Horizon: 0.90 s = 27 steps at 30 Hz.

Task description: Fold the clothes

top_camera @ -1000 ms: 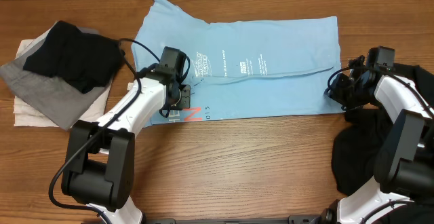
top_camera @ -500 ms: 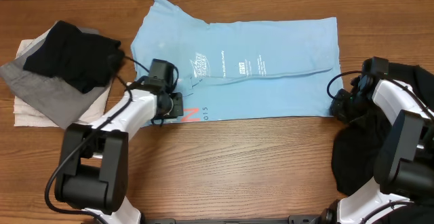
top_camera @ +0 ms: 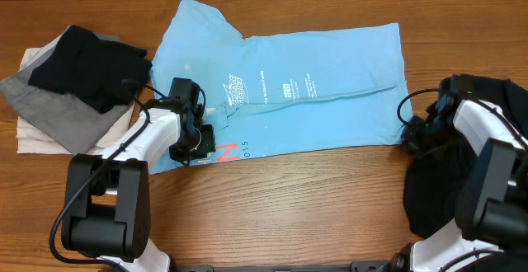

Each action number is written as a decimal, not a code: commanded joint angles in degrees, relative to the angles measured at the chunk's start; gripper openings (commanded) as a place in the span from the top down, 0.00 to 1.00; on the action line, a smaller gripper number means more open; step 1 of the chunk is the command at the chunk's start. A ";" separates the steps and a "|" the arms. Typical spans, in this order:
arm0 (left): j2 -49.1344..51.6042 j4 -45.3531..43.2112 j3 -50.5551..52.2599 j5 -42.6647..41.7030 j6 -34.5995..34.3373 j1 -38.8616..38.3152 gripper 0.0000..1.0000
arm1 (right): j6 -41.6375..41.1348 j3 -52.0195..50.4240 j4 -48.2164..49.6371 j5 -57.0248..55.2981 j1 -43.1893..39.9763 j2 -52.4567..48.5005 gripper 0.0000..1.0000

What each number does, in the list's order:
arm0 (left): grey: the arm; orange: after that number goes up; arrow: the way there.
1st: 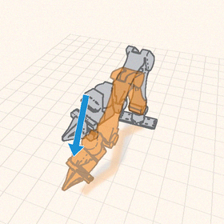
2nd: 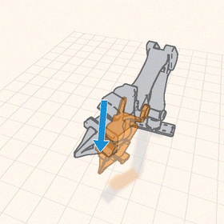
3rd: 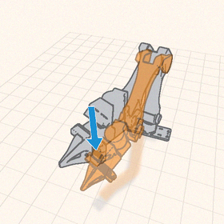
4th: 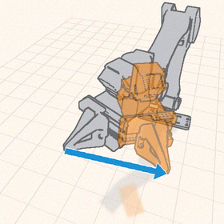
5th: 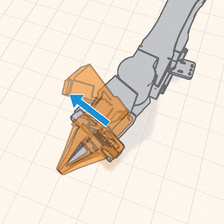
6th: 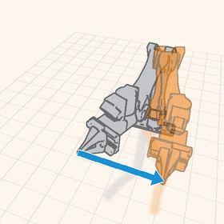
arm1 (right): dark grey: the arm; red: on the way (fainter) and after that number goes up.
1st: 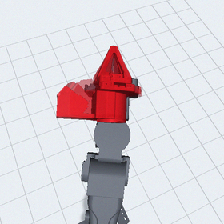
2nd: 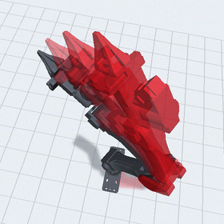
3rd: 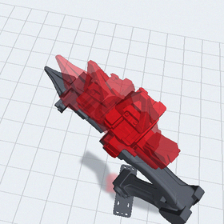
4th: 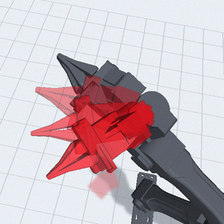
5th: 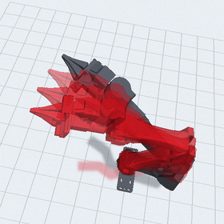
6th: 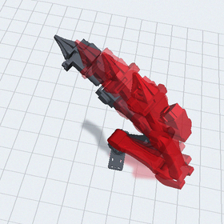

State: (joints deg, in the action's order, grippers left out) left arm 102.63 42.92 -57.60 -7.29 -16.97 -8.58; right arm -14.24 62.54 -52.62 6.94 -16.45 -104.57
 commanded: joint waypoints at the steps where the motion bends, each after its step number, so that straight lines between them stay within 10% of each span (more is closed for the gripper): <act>1: 3.02 1.55 3.98 2.32 0.24 0.11 0.96 | 3.85 1.66 3.30 7.10 0.37 6.64 0.74; 17: 3.02 0.13 3.98 2.58 0.02 0.09 0.96 | 5.29 1.66 17.55 6.91 5.81 -3.13 0.71; 27: 3.02 4.76 3.98 2.78 0.28 0.11 0.96 | 0.48 1.64 2.10 -3.93 4.70 -4.70 0.71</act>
State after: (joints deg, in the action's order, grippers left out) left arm 102.41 44.77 -57.30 -7.33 -16.97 -8.58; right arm -12.27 65.28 -46.22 8.45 -10.79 -107.74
